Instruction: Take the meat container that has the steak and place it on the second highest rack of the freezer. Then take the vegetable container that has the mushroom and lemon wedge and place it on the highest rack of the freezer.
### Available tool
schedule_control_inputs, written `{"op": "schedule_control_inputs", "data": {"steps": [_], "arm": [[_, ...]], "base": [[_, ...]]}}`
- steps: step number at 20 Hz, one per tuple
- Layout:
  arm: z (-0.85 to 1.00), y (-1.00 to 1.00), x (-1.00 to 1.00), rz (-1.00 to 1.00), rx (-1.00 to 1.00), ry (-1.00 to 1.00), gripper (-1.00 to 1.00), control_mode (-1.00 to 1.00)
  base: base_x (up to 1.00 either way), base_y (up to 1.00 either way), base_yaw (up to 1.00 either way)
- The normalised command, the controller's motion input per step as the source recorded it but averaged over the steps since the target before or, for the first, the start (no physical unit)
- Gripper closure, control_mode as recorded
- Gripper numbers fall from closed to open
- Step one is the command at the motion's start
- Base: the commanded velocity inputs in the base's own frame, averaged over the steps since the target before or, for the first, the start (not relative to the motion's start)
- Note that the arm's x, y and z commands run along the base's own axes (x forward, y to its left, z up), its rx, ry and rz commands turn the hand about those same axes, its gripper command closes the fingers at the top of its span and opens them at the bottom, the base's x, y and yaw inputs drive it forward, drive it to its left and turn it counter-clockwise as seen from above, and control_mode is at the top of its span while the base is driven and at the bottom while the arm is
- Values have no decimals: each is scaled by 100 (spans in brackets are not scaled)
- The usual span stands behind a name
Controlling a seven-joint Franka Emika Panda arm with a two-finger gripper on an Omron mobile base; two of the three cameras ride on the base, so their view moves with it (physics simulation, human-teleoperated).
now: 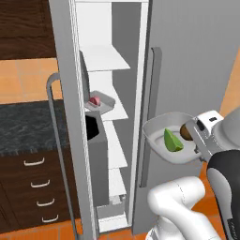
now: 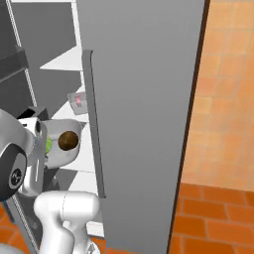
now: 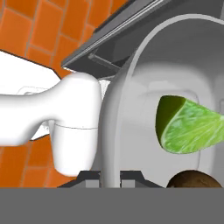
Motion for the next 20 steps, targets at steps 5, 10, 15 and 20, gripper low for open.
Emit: {"op": "schedule_control_inputs", "data": {"steps": [5,10,15,20], "arm": [[0,0,0,0,0,0,100,100],[0,0,0,0,0,0,100,100],[0,0,0,0,0,0,100,100],[0,0,0,0,0,0,100,100]], "base": [[52,0,24],[36,7,4],[46,15,0],[40,25,0]]}}
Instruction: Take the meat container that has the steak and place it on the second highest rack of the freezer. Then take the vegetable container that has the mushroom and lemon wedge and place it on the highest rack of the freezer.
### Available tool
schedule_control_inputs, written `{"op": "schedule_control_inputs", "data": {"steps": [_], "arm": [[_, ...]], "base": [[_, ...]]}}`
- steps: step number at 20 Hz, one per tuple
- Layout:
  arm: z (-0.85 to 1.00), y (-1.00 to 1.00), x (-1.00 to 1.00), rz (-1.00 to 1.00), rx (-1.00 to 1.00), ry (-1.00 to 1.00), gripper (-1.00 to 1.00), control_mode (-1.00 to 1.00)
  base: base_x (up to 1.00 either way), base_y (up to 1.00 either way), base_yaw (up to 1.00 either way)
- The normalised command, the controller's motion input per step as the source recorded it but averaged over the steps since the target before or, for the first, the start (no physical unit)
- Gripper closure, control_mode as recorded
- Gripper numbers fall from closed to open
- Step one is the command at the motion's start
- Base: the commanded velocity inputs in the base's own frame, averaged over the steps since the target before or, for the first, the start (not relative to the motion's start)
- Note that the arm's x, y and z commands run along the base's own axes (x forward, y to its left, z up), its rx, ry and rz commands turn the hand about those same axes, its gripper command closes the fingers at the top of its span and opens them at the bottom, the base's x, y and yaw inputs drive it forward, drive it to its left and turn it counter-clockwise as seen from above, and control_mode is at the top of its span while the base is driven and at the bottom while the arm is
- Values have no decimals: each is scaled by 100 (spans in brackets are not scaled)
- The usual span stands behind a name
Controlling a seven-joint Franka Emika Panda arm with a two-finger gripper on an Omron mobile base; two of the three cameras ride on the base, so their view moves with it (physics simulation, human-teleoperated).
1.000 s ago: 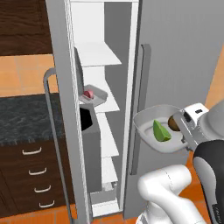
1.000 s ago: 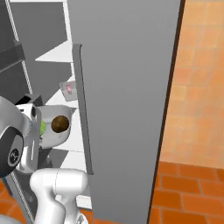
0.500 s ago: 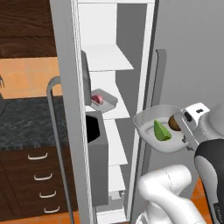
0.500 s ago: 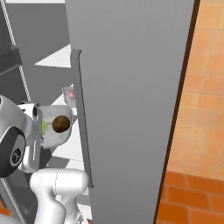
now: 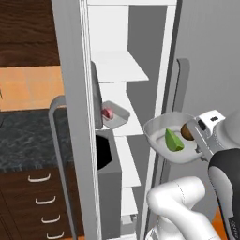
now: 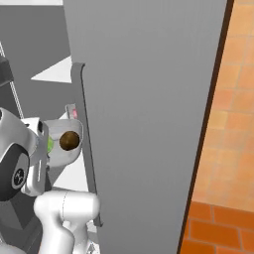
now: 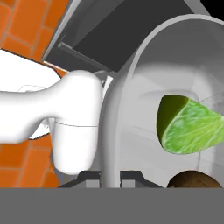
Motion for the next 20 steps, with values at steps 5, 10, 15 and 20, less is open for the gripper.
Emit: {"op": "schedule_control_inputs", "data": {"steps": [5,10,15,20], "arm": [[0,0,0,0,0,0,100,100],[0,0,0,0,0,0,100,100],[0,0,0,0,0,0,100,100],[0,0,0,0,0,0,100,100]], "base": [[31,34,0],[34,20,0],[36,32,0],[25,32,-1]]}}
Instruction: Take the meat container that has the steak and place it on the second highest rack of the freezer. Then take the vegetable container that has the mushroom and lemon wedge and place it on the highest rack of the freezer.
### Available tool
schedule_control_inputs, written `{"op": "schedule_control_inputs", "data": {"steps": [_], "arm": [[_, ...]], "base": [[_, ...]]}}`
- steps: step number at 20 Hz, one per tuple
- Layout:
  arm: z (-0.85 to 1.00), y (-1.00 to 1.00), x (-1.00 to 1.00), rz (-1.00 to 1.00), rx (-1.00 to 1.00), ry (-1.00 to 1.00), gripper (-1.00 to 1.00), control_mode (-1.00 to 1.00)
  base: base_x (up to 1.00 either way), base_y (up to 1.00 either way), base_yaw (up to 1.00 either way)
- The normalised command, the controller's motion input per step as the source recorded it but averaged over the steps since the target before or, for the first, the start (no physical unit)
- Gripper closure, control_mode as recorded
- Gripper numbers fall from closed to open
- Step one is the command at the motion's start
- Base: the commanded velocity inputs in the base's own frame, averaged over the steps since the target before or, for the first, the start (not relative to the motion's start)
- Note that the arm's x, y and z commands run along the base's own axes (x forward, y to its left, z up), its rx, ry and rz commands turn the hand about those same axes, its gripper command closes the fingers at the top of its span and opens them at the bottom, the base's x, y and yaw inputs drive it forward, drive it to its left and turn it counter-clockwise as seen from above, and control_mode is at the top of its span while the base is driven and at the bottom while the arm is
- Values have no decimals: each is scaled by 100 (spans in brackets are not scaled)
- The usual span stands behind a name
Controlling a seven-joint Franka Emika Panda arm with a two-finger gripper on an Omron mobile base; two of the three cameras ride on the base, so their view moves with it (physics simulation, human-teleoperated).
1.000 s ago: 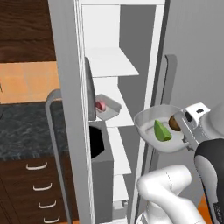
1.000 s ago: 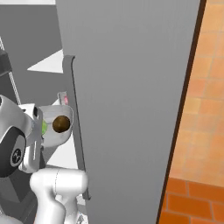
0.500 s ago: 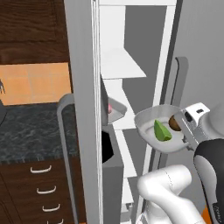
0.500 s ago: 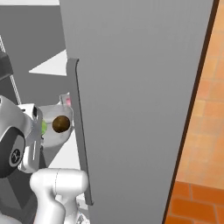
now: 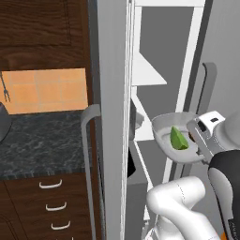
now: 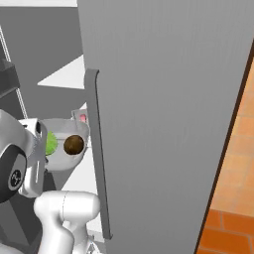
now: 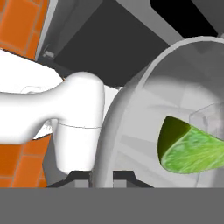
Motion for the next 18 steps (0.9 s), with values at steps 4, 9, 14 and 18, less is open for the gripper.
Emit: {"op": "schedule_control_inputs", "data": {"steps": [4,9,14,18], "arm": [[3,5,1,0,-3,-2,100,-100],[33,35,0,0,-14,-25,100,-100],[44,35,28,0,-7,-17,100,-100],[58,15,40,0,0,-1,100,-100]], "base": [[12,13,0],[0,0,0],[0,0,0],[0,0,0]]}}
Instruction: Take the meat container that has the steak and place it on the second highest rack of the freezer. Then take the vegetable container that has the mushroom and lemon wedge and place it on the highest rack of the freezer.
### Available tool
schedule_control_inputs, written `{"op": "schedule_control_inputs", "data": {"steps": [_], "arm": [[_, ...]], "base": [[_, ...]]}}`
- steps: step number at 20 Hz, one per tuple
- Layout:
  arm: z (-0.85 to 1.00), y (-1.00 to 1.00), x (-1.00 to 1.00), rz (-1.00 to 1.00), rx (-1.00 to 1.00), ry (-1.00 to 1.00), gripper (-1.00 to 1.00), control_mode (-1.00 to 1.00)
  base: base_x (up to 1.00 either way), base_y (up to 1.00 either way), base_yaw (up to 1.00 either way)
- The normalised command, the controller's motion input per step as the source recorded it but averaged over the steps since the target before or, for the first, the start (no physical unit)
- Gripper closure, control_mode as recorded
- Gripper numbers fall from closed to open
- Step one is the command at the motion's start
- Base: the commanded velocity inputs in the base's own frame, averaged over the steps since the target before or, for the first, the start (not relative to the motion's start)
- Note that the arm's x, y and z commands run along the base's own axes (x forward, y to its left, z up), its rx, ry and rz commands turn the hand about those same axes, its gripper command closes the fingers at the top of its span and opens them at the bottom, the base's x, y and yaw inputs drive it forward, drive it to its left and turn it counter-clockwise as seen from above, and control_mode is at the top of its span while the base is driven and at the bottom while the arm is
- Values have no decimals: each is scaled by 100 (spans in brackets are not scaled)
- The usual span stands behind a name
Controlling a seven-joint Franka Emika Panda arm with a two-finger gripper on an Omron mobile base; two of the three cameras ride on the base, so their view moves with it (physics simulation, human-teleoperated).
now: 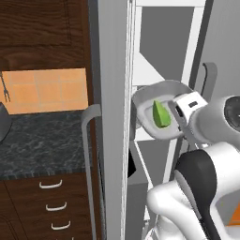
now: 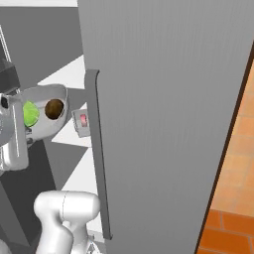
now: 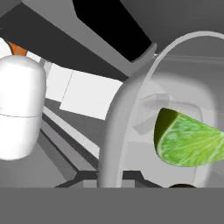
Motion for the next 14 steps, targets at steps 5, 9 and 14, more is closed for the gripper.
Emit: {"op": "schedule_control_inputs", "data": {"steps": [5,9,14], "arm": [[66,23,62,0,1,0,100,-100],[17,0,75,0,10,0,100,-100],[0,-1,85,0,13,0,100,-100]], "base": [[0,0,0],[0,0,0],[0,0,0]]}}
